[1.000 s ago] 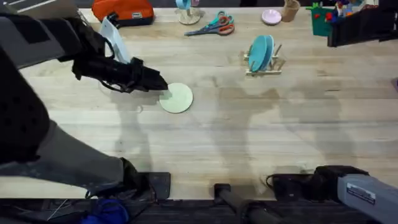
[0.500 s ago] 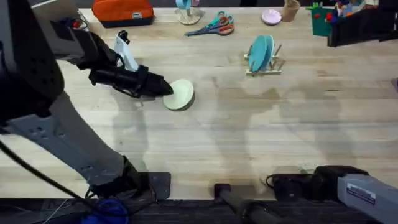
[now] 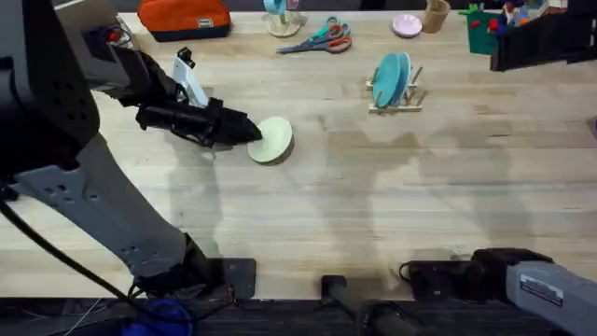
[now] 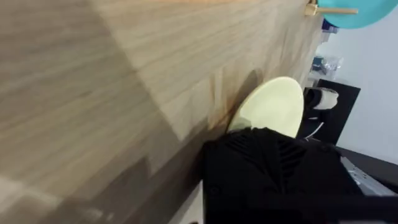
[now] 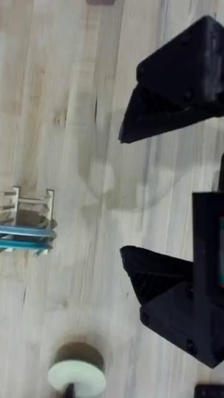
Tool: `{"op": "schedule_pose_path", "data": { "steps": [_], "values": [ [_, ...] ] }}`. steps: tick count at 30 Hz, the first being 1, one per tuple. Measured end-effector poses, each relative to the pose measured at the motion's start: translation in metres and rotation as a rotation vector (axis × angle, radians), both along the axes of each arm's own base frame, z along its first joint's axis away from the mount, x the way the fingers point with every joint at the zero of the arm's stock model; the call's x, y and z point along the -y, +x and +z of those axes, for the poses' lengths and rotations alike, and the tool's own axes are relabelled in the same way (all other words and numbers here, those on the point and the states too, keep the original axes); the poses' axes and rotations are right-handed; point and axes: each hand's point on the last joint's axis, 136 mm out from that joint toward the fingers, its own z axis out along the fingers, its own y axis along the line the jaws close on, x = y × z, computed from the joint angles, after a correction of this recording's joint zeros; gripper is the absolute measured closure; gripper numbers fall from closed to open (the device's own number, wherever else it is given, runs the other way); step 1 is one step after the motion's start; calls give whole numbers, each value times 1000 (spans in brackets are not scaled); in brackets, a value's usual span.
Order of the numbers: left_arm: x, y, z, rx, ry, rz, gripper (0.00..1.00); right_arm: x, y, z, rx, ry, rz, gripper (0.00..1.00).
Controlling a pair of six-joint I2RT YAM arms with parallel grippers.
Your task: Pick up the plates from the table one by one and place each into a slot on the dish rack.
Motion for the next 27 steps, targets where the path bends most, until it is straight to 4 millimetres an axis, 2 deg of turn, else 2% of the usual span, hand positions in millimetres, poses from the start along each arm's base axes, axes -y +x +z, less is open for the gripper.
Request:
{"op": "schedule_pose_path", "data": {
  "steps": [8,17,22,27],
  "values": [
    [0,0,0,0,0,0,961,-26,2,-1,-19,154,46,7],
    [0,0,0,1,1,0,961,-53,22,-20,-124,341,44,8],
    [0,0,0,2,1,0,961,-72,28,-46,-168,409,27,8],
    [0,0,0,2,1,0,961,-104,34,-80,-205,484,41,8]
  ]
}}
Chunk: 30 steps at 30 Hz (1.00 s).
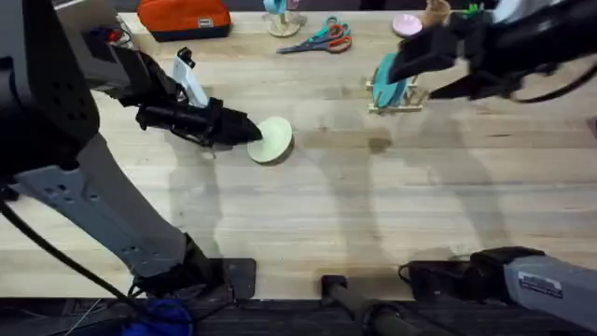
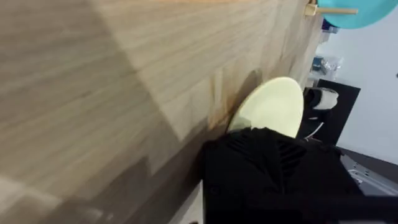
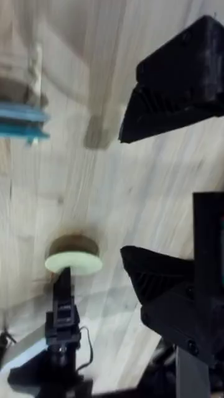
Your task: Pick up the plates from the table one by one and place each into a slot on the dish rack.
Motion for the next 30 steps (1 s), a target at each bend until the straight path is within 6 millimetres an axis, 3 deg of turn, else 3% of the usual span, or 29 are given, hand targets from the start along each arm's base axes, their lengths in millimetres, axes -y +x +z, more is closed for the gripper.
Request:
{"op": "schedule_pose_path", "data": {
  "steps": [1,5,14,30],
  "values": [
    [0,0,0,0,0,0,961,-17,0,-13,-16,38,1,8],
    [0,0,0,0,0,0,961,-36,-4,-25,-45,72,5,6],
    [0,0,0,0,0,0,961,-64,-7,-36,-74,95,43,7],
    [0,1,0,2,0,1,961,-120,12,-98,-154,77,143,8]
  ]
}}
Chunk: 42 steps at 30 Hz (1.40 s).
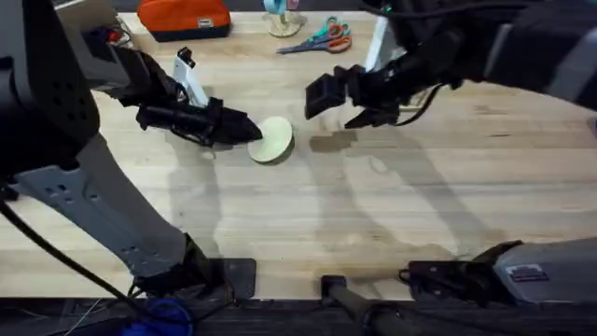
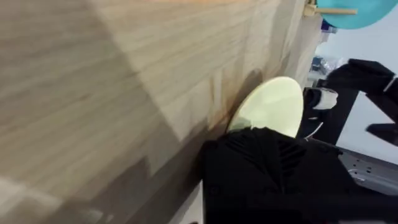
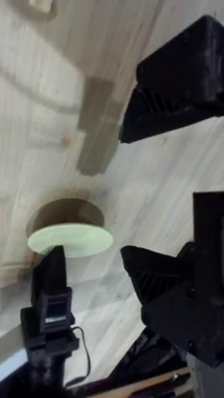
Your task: Pick up the plates from the table one by one and place each into a slot on the dish rack.
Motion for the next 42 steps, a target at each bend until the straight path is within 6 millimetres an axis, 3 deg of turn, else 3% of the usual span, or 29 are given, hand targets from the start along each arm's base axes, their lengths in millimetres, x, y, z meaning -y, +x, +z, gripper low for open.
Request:
{"op": "schedule_pose_path", "data": {
  "steps": [9,18,27,32,42],
  "values": [
    [0,0,0,0,0,0,961,-34,6,-27,-23,32,27,6],
    [0,0,0,0,0,0,960,-68,3,-39,-30,73,48,7],
    [0,0,0,0,0,0,960,-87,5,-46,-17,103,51,7],
    [0,0,0,0,0,0,959,-97,6,-59,-46,112,25,8],
    [0,0,0,1,0,0,961,-99,9,-59,-64,127,-12,11]
  ]
}}
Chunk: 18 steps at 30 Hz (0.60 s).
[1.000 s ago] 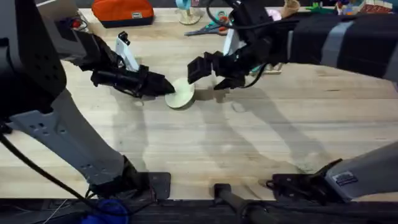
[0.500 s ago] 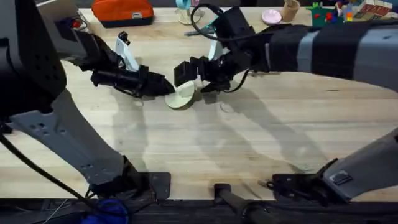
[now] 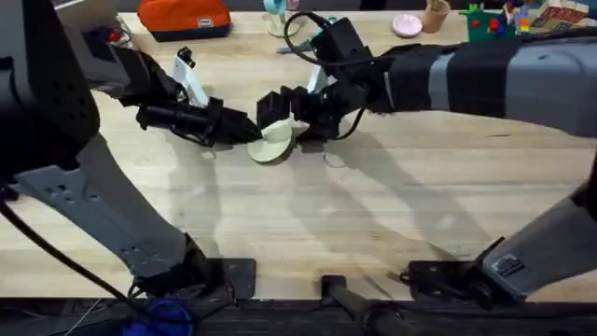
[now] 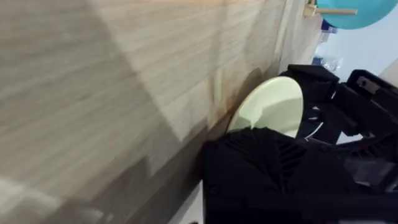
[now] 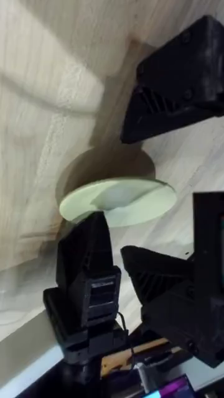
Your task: Pick up the plates from the table one by one and place each into a slot on the dish rack.
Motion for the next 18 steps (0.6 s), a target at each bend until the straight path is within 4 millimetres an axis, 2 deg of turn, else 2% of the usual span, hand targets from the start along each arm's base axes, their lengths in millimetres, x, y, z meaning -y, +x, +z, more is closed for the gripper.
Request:
{"op": "schedule_pose_path", "data": {
  "steps": [2,10,12,14,18],
  "values": [
    [0,0,0,0,0,0,960,0,0,-1,0,-1,-1,73],
    [0,0,0,0,0,1,961,-5,-2,-11,-24,-6,-7,453],
    [0,0,0,0,0,1,961,-6,-5,-14,-36,-10,-2,618],
    [0,1,0,2,-1,1,961,-8,-8,-17,-55,-4,0,843],
    [0,2,1,8,-4,4,961,-9,-6,-12,-54,14,-2,883]
  ]
}}
